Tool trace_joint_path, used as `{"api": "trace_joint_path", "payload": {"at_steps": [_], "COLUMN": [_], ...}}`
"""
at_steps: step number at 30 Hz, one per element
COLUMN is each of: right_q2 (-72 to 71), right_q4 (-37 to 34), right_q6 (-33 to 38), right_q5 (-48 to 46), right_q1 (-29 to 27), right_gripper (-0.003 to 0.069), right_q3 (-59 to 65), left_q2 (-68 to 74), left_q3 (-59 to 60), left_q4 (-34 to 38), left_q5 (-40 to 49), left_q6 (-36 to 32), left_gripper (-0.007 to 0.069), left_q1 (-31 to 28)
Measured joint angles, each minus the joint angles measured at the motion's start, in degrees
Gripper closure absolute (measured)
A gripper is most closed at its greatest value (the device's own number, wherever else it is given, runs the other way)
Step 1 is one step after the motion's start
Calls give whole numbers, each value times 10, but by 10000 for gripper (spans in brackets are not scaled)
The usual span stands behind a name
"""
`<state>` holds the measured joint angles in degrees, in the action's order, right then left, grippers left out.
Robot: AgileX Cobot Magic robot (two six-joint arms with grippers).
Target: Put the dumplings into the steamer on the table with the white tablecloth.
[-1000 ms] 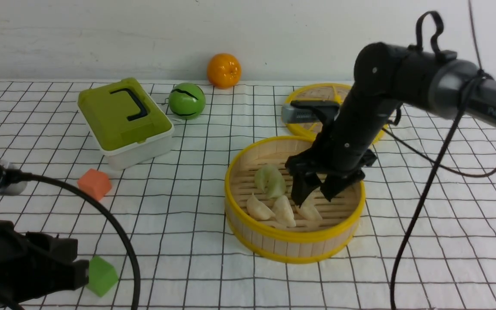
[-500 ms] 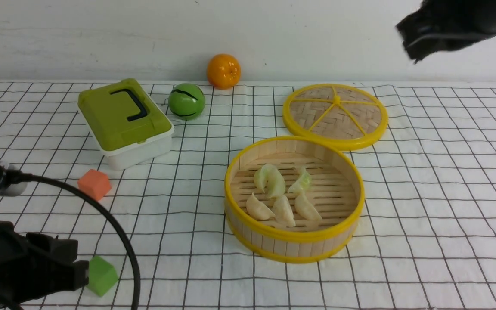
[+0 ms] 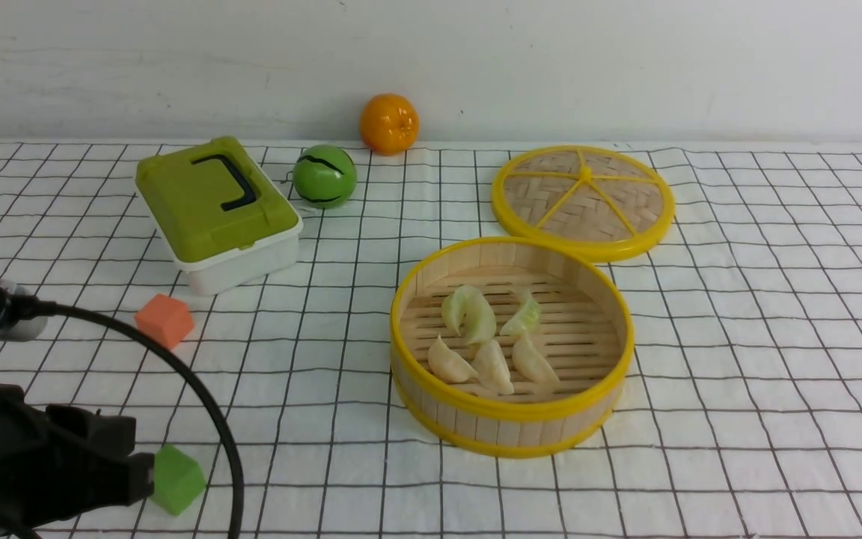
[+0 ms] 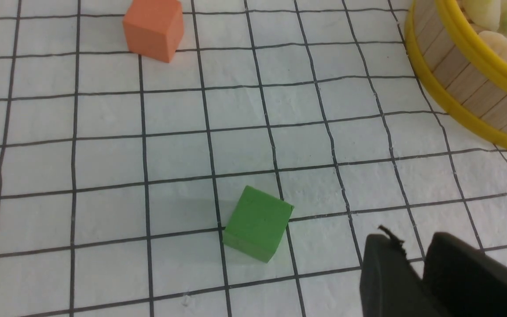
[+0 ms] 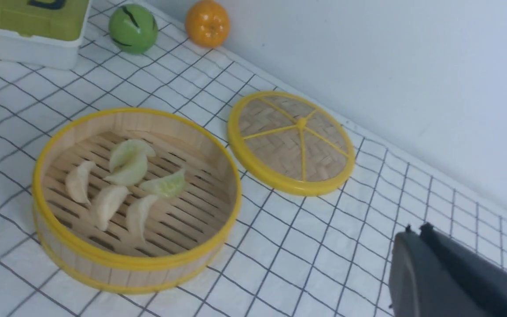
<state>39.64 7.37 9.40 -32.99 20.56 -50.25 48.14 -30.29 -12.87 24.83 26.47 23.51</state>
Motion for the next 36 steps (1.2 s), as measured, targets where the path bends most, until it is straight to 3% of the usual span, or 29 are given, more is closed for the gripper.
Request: {"api": "trace_joint_path", "payload": {"at_steps": [8,16,23,30,36], "right_q2": [-147,-151,-198,-383,-402], "right_q4": [10,-1,-10,-53,-140], "right_q6": [1,1,-31,-72,-74], "right_q5": [165,204,247,196,140], "right_q1": [0,0,-9,-141,-230], "right_gripper": [662,657,653,650,647], "right_q3": [287,446,516,518,518], "left_q2": [0,0,0,0,1], "left_q3": [0,0,0,0,0], "left_q4": [0,0,0,0,0], "left_q5": [0,0,1,2,4], "left_q6": [0,0,0,0,0], "left_gripper": [479,475,468,459,456], "left_q1": [0,0,0,0,0]}}
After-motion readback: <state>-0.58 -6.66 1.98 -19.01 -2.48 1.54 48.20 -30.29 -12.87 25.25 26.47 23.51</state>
